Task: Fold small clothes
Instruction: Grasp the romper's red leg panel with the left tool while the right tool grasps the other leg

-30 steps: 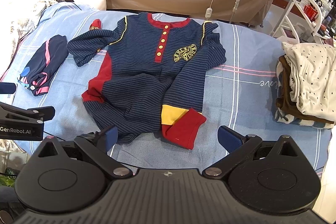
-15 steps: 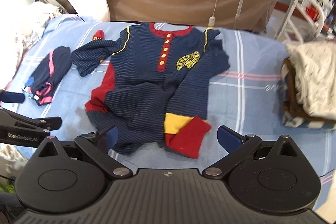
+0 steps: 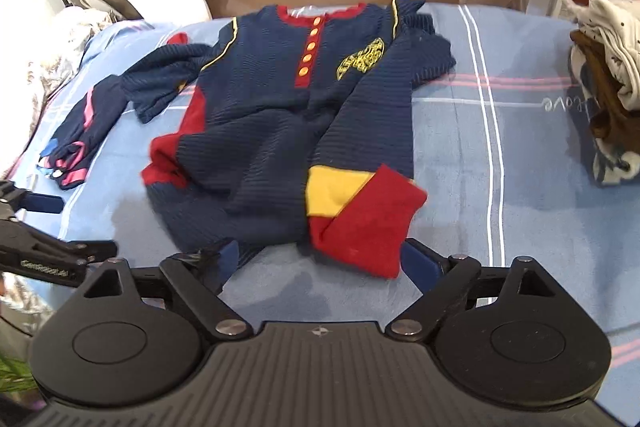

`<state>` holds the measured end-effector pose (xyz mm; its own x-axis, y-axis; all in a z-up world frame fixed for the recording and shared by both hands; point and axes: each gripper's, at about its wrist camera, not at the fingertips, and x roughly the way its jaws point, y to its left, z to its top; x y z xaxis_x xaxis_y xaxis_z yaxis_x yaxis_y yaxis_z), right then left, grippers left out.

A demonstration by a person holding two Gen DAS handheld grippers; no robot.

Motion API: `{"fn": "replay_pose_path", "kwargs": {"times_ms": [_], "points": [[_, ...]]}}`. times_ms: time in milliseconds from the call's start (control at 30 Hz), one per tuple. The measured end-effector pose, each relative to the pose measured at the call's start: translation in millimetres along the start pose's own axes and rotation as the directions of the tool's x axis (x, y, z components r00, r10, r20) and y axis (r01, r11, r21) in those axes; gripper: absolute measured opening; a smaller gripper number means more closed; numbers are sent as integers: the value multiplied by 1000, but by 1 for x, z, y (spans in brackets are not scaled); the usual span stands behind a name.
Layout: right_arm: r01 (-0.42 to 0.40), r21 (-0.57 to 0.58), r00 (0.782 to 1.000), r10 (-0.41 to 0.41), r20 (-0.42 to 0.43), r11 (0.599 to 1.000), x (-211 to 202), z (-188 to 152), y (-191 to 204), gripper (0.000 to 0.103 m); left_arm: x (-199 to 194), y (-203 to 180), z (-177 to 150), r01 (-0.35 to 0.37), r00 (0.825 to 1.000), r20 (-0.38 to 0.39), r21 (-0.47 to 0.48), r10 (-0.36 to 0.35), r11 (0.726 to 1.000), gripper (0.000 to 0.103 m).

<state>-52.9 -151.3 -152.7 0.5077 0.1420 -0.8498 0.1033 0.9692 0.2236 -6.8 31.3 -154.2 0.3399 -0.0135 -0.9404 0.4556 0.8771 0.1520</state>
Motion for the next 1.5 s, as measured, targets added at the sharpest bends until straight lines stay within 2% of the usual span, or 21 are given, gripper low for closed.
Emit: {"fn": "replay_pose_path", "kwargs": {"times_ms": [100, 200, 333, 400, 433, 533, 633, 700, 833, 900, 933, 967, 1000, 1033, 1067, 1133, 1233, 1300, 1400, 1467, 1500], "points": [[40, -100, 998, -35, 52, 994, 28, -7, -4, 103, 7, -5, -2, -7, 1000, -9, 15, 8, 1000, 103], [73, -205, 997, -69, 29, 976, 61, -16, -2, 102, 11, -9, -7, 2, 1000, -17, 19, -1, 1000, 103], [89, -243, 993, -103, -48, 966, 103, -25, -8, 80, 17, -16, -14, 0, 999, -35, 46, 1, 999, 103], [115, -262, 992, -127, -27, 958, 106, -23, -10, 52, 20, -18, -15, -10, 999, -46, 53, 12, 999, 103], [129, -266, 991, -136, -6, 955, 103, -20, -12, 18, 21, -18, -16, -12, 999, -48, 49, 14, 999, 103], [128, -211, 992, -128, 12, 969, 88, 1, -33, 13, 24, -16, -15, -4, 999, -53, 21, 5, 1000, 103], [168, -135, 984, -159, 76, 977, 62, 34, -68, 12, 26, -14, -11, 8, 999, -50, -9, -9, 1000, 103], [210, -97, 971, -196, 140, 973, 44, 61, -92, 12, 27, -14, -8, 10, 999, -42, -22, -11, 1000, 103], [308, -16, 921, -293, 257, 951, 30, 132, -142, 12, 34, -13, -3, 11, 999, -32, -43, -12, 999, 103], [339, 22, 905, -333, 266, 940, 37, 159, -161, 13, 37, -12, -3, 10, 1000, -26, -51, -11, 999, 103], [342, 45, 908, -343, 240, 938, 47, 172, -171, 19, 39, -11, -3, 9, 1000, -18, -52, -10, 999, 103], [308, 83, 923, -319, 217, 948, 57, 180, -180, 33, 41, -10, -3, 8, 1000, -10, -54, -9, 998, 103], [251, 128, 937, -274, 216, 959, 62, 181, -187, 37, 43, -8, -3, 9, 1000, 0, -56, -9, 998, 103], [187, 159, 949, -221, 227, 969, 67, 179, -191, 57, 46, -6, -3, 14, 1000, 9, -57, -14, 998, 103], [143, 170, 956, -181, 233, 975, 71, 176, -190, 83, 48, -4, -2, 21, 1000, 13, -55, -20, 998, 103], [121, 151, 952, -157, 261, 981, 68, 161, -179, 102, 55, 4, -1, 29, 1000, 12, -59, -28, 998, 103], [36, 98, 959, -62, 276, 995, 53, 129, -153, 103, 65, 20, 0, 58, 998, 28, -72, -57, 996, 103], [-101, 47, 968, 87, 236, 994, 51, 101, -138, 103, 71, 33, -1, 104, 993, 70, -66, -99, 992, 103], [-281, -44, 950, 285, 125, 959, 62, 66, -120, 99, 82, 56, 1, 236, 963, 137, -21, -231, 971, 103], [-294, -118, 951, 303, 64, 949, 74, 48, -114, 94, 90, 73, 6, 301, 940, 170, 5, -297, 954, 103], [-287, -147, 954, 296, 42, 947, 79, 42, -115, 94, 93, 81, 10, 297, 936, 193, 19, -295, 955, 103]]}}
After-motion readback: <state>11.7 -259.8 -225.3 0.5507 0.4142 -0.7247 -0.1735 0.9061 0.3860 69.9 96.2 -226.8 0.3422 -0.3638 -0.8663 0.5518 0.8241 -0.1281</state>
